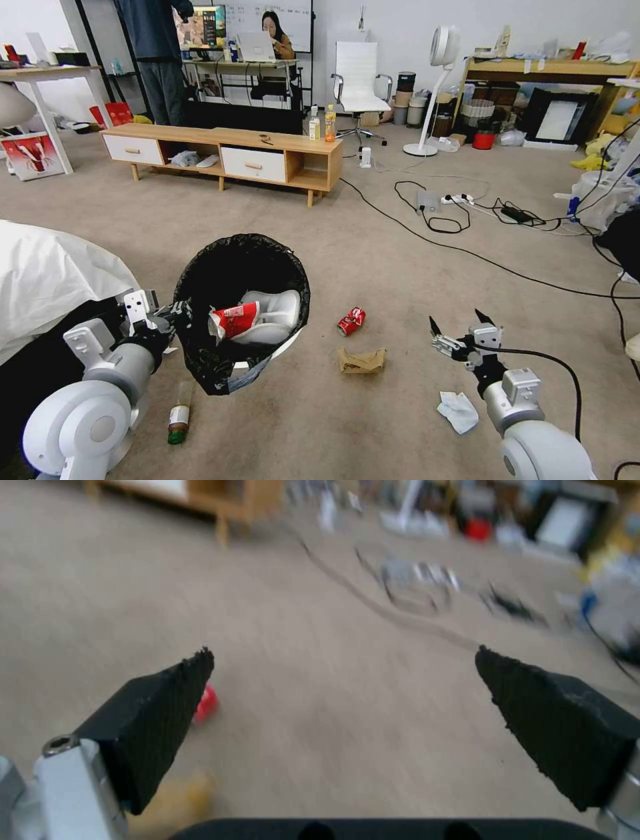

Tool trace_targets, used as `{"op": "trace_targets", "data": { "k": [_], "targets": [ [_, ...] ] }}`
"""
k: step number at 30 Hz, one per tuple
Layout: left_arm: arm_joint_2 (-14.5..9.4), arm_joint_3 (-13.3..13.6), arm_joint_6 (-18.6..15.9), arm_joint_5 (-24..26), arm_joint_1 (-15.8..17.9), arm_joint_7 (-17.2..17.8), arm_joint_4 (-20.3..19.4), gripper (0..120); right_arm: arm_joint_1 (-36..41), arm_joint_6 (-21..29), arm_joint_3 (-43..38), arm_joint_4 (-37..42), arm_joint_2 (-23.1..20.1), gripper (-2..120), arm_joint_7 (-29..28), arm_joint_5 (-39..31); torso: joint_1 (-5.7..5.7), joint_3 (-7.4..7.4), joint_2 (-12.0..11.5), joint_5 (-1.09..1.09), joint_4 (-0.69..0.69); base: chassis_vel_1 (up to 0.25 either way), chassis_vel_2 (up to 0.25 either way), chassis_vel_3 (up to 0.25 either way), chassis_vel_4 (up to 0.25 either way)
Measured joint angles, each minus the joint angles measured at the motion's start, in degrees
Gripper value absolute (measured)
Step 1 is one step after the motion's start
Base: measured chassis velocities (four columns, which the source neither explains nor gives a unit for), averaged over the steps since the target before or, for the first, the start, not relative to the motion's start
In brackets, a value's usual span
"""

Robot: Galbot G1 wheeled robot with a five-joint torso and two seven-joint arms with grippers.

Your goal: Pick up the trash bin and place the garbage on the floor into it.

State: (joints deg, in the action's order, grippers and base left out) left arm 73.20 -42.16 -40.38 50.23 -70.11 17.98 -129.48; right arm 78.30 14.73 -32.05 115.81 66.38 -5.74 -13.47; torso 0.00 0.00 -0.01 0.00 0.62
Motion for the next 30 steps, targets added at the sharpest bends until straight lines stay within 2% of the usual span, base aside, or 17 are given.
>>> {"op": "trace_targets", "data": {
  "k": [1,2,5,6,7,12,14,23,30],
  "targets": [
    [-0.15,-0.21,-0.01,0.05,-0.06,0.0,-0.1,3,0.29,7.05,-0.98,1.13,-1.09,100,-2.31,-0.69,0.0,0.0,0.0,0.0,0.0,0.0,0.0,0.0,0.0],
    [-0.15,-0.21,-0.01,0.05,-0.06,0.0,-0.1,3,0.29,7.05,-0.98,1.13,-1.09,100,-2.31,-0.69,0.0,0.0,0.0,0.0,0.0,0.0,0.0,0.0,0.0],
    [-0.38,-0.63,-0.01,0.12,-0.03,-0.08,0.43,3,2.25,23.91,-4.98,3.63,-3.74,100,-3.67,-7.5,0.0,0.0,0.01,0.01,0.0,0.0,0.0,0.0,0.0],
    [-0.38,-0.63,-0.01,0.12,-0.03,-0.08,0.43,3,2.25,23.91,-4.98,3.63,-3.74,100,-3.67,-7.5,0.0,0.0,0.01,0.01,0.0,0.0,0.0,0.0,0.0],
    [-0.35,-0.63,-0.01,0.12,0.11,-0.09,0.73,3,2.73,26.37,-6.26,3.52,-4.26,100,-2.57,-8.79,0.0,0.0,0.01,0.0,0.01,0.0,0.0,0.0,0.0],
    [-0.15,-0.52,0.01,0.22,0.24,-0.19,1.35,3,4.25,28.16,-8.98,0.23,-5.6,100,1.46,-8.99,0.0,0.0,0.01,0.01,0.01,0.0,0.0,0.0,0.0],
    [-0.1,-0.53,0.06,0.41,0.11,-0.3,1.72,3,5.11,28.19,-9.47,-3.79,-5.85,100,3.01,-8.58,0.0,0.01,0.01,-0.01,0.02,0.0,0.0,0.0,0.0],
    [-0.11,-0.76,0.16,0.92,-0.19,-0.44,1.78,3,4.69,27.91,-7.48,-10.45,-4.6,100,3.57,-10.57,0.0,0.0,0.01,0.01,0.0,0.0,0.0,0.0,0.0],
    [0.15,-0.6,0.16,0.94,-0.54,-0.45,1.44,3,3.08,24.92,-4.26,-14.92,-3.92,100,4.02,-11.11,0.0,0.0,0.01,0.01,0.01,0.0,0.0,0.0,0.0]
  ]
}}
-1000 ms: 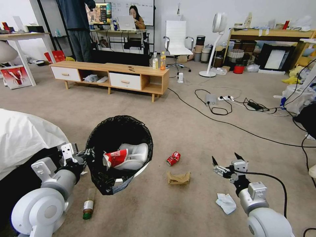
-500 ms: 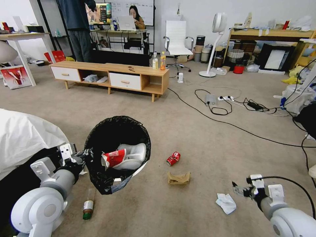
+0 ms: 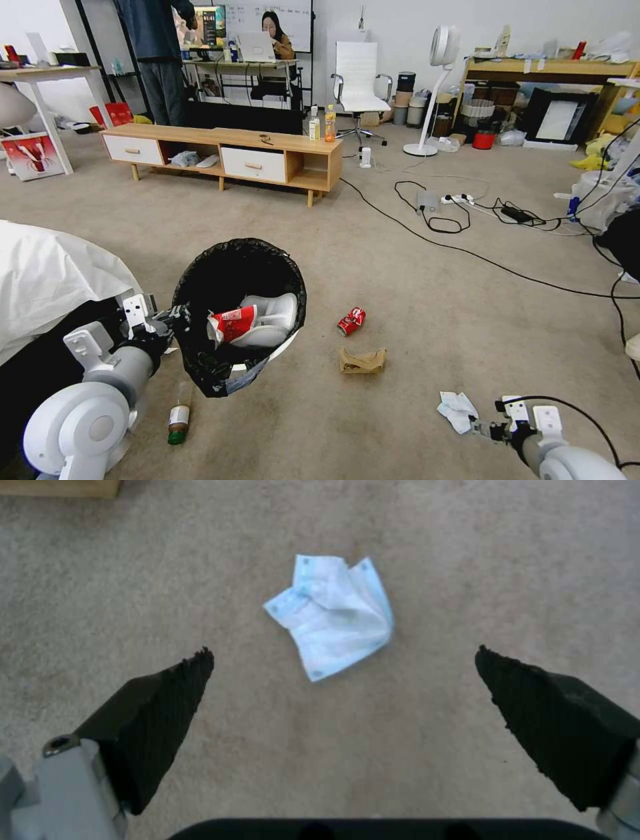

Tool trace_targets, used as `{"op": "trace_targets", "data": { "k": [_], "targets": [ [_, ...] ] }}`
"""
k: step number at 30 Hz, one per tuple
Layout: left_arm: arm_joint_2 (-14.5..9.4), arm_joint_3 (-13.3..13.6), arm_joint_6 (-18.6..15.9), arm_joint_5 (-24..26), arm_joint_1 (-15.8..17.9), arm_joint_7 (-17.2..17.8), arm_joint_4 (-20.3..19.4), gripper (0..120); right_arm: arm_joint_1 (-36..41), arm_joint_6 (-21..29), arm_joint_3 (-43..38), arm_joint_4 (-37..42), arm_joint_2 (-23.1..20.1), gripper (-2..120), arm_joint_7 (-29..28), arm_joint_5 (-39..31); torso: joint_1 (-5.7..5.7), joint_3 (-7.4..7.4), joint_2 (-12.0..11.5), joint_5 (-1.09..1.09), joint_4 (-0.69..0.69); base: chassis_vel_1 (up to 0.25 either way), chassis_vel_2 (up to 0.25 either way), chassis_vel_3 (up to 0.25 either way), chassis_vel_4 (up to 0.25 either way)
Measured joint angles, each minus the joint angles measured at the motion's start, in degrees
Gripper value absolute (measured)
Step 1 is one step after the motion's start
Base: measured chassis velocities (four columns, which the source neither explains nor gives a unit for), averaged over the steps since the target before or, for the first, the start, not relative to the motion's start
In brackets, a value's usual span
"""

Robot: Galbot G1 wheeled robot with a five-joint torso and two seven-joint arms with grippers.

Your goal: Pick up the trash bin and place the garbage on the floor into it.

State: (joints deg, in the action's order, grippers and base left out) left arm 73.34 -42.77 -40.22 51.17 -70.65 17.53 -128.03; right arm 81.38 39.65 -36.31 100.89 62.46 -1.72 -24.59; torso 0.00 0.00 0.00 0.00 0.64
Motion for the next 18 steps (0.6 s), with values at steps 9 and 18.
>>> {"op": "trace_targets", "data": {
  "k": [9,18],
  "targets": [
    [0.28,0.36,0.01,-0.39,-0.53,0.01,-0.11,3,-5.98,-8.24,3.93,-12.27,2.51,100,3.18,1.27,0.0,0.0,0.0,0.0,-0.01,0.0,0.0,0.0,0.0],
    [0.42,0.53,0.04,-0.72,-0.61,0.01,0.18,3,-8.81,-15.38,3.65,-19.7,3.13,100,6.78,3.11,0.0,0.0,0.0,0.0,-0.01,0.0,0.0,0.0,0.0]
  ]
}}
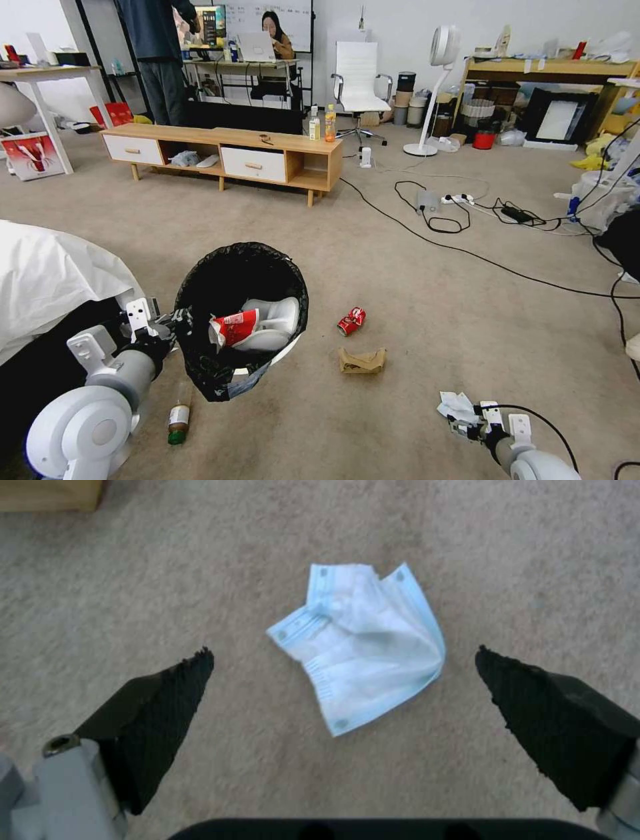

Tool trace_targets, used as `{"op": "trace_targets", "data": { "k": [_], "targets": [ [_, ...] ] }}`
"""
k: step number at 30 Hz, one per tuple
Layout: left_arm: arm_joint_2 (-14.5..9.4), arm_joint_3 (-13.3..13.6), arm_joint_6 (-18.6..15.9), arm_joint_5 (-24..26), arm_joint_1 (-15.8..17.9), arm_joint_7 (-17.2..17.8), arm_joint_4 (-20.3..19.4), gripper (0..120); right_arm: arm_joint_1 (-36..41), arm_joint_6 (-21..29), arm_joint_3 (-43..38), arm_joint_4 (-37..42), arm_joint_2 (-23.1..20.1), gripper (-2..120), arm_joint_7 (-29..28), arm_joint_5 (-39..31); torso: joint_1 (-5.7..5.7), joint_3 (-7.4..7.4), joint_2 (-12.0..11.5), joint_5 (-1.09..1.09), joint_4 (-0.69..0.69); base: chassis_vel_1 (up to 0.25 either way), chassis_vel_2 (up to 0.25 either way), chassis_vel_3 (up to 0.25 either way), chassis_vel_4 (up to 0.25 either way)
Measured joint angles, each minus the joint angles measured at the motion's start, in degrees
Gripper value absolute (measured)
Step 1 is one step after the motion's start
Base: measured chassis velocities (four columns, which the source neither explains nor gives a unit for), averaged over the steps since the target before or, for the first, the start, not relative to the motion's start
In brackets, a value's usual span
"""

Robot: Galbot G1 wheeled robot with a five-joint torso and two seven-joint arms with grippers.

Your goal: Pick up the trash bin and place the garbage on the floor into it.

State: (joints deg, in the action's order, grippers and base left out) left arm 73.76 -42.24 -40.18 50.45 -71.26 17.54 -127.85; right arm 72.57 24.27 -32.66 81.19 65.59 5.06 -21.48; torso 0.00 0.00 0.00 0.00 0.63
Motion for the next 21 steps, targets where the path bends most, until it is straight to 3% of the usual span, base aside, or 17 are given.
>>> {"op": "trace_targets", "data": {
  "k": [21],
  "targets": [
    [-0.08,0.16,0.01,-0.31,-0.04,-0.02,0.01,3,-4.23,-4.19,-0.41,-6.86,1.53,100,0.74,0.6,0.0,0.0,0.0,0.0,0.0,0.0,0.0,0.0,0.0]
  ]
}}
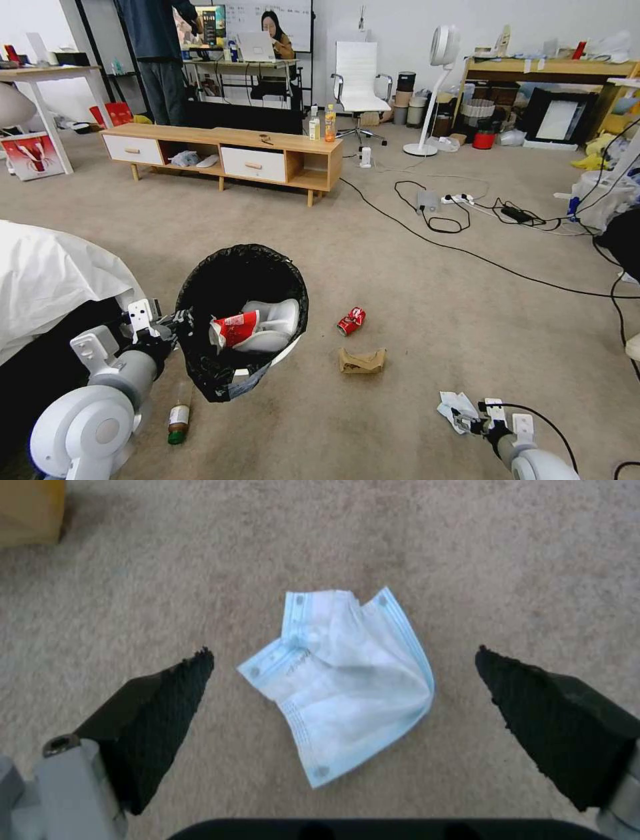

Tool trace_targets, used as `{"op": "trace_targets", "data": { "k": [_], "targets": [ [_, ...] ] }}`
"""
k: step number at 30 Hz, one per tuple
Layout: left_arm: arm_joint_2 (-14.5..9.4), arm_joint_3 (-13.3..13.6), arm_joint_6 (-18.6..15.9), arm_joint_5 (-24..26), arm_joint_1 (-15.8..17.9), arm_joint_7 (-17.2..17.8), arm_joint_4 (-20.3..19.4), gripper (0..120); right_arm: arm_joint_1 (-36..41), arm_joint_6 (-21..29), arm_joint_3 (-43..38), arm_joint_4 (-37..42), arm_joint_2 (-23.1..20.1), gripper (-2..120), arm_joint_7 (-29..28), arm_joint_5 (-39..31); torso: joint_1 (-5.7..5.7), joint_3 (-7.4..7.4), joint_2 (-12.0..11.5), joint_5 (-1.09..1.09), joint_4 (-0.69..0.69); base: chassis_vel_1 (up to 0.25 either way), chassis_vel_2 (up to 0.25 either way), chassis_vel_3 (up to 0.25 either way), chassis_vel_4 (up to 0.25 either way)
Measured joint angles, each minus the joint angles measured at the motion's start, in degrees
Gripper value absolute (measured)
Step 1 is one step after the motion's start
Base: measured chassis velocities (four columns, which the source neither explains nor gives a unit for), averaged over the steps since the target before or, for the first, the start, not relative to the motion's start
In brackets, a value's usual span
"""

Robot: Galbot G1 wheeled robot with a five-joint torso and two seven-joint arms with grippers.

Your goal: Pick up the trash bin and place the garbage on the floor into it.

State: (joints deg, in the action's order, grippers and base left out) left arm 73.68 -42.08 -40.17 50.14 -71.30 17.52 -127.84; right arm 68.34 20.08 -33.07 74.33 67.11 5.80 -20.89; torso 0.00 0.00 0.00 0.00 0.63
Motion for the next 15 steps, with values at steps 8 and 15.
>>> {"op": "trace_targets", "data": {
  "k": [8,15],
  "targets": [
    [-0.14,-0.05,0.0,0.02,-0.23,0.02,-0.23,3,-1.73,-1.45,0.1,-3.14,1.47,100,0.13,-0.2,0.0,0.0,0.0,0.0,0.0,0.0,0.0,0.0,0.0],
    [-0.04,0.03,0.0,-0.02,-0.48,0.04,-0.3,3,-3.35,-3.38,-0.23,-7.81,2.8,100,0.38,-0.03,0.0,0.0,0.0,0.0,0.0,0.0,0.0,0.0,0.0]
  ]
}}
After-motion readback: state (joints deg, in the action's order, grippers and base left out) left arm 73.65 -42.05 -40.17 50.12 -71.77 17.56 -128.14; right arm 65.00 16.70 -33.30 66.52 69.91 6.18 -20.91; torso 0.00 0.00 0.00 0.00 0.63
